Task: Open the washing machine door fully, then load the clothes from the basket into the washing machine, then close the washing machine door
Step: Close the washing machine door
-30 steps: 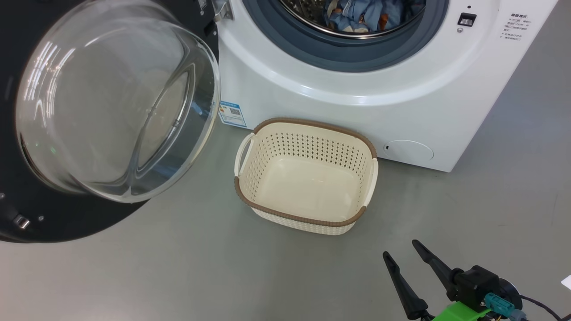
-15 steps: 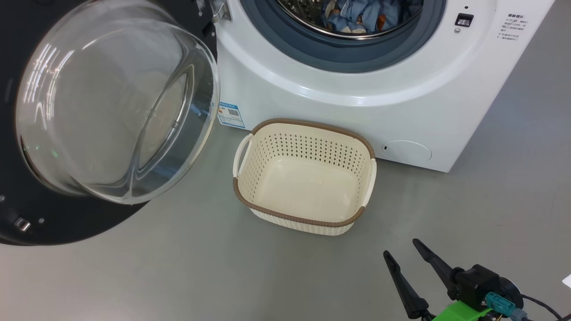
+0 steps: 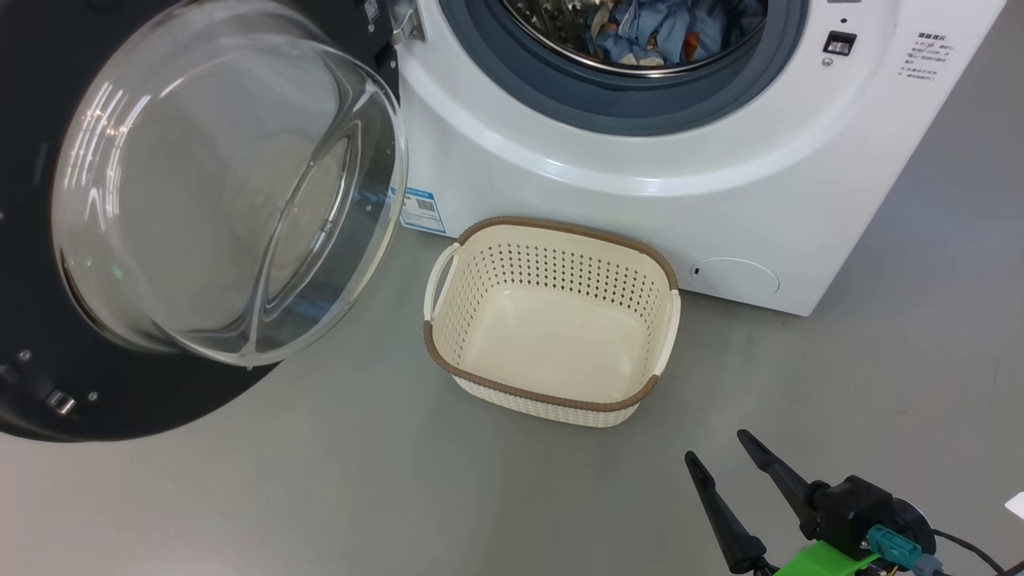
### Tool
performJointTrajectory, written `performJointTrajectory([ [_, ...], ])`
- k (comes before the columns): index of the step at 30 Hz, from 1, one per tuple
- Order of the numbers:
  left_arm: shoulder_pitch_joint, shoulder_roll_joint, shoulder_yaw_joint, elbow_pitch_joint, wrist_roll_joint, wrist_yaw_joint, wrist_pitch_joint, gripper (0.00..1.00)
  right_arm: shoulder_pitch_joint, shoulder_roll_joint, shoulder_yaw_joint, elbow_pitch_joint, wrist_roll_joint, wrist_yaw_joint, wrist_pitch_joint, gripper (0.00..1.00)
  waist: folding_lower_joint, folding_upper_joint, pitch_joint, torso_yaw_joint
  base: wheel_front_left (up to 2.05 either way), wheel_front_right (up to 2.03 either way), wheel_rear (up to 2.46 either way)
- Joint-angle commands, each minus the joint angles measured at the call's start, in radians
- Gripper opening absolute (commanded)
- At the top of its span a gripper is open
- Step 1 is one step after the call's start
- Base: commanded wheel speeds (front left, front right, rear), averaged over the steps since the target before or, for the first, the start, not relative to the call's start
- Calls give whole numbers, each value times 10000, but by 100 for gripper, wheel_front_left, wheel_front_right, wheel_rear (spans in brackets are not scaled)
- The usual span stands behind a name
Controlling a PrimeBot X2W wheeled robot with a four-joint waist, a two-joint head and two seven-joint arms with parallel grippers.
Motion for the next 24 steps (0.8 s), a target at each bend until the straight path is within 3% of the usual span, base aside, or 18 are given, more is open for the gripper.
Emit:
performJointTrajectory([
  [1, 108, 503, 95, -374, -105, 63, 150, 0, -229, -62, 244, -223, 34, 16, 16, 100, 0, 0, -35, 8, 0, 0, 0],
  [24, 0, 460, -97, -344, 174, 84, -32, 0, -326, -195, 311, -302, 73, 16, 55, 100, 0, 0, 208, -152, 0, 0, 0],
])
